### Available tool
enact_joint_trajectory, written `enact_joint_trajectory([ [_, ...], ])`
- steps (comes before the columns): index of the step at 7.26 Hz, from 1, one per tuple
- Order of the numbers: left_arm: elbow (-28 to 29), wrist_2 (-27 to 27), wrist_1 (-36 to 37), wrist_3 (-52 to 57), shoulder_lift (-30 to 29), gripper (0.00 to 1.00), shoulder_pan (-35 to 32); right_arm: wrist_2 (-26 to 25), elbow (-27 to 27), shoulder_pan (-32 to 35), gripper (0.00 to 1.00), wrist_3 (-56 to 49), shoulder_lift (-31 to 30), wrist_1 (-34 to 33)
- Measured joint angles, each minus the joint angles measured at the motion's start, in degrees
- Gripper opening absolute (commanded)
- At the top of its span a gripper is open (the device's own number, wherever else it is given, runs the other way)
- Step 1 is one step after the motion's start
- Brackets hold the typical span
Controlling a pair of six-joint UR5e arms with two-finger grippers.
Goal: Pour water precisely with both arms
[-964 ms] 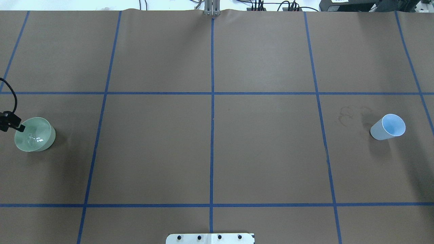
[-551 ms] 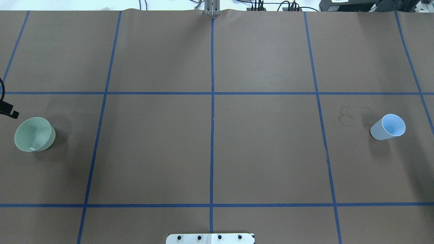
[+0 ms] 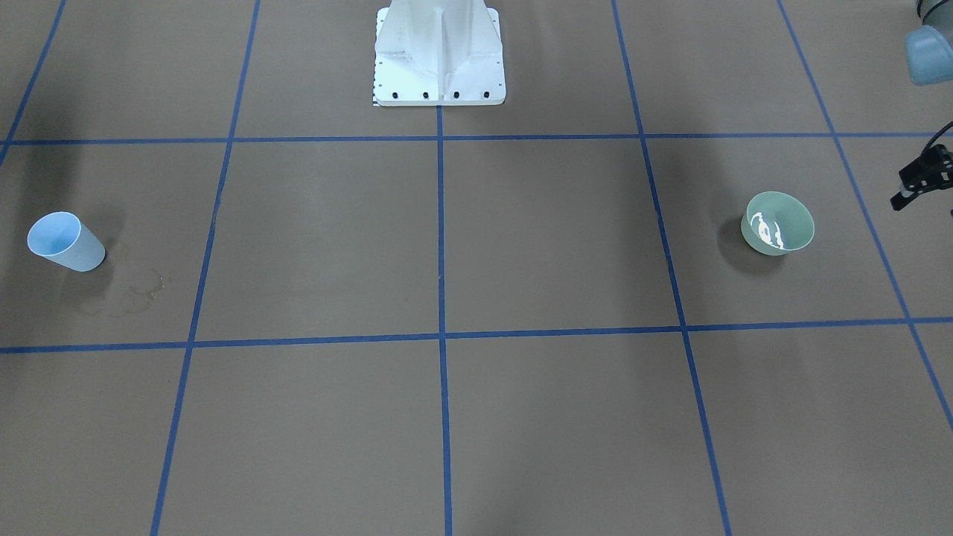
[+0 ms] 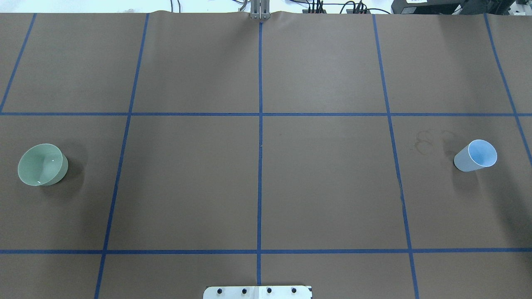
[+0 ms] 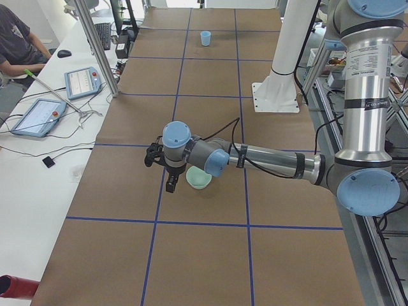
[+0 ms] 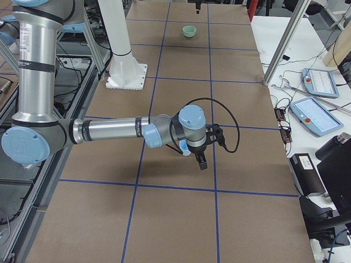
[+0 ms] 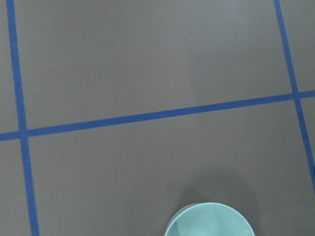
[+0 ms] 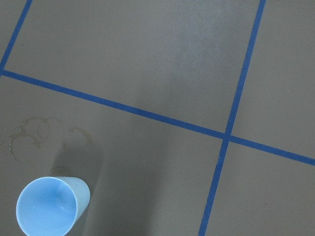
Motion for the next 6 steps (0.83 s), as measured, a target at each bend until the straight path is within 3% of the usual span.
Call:
enact_joint_trajectory([
  [2,1.3,0.2,5.3,4.5,-0.3,0.99,-2.2,-0.3,-0.1,-1.1,1.00,0.0,1.5,-5.8],
  [6,5.4,0.2,8.5,5.7,-0.7,0.99,-3.3,-0.6,-0.5,-1.8,1.00,-3.6,5.3,-15.7],
])
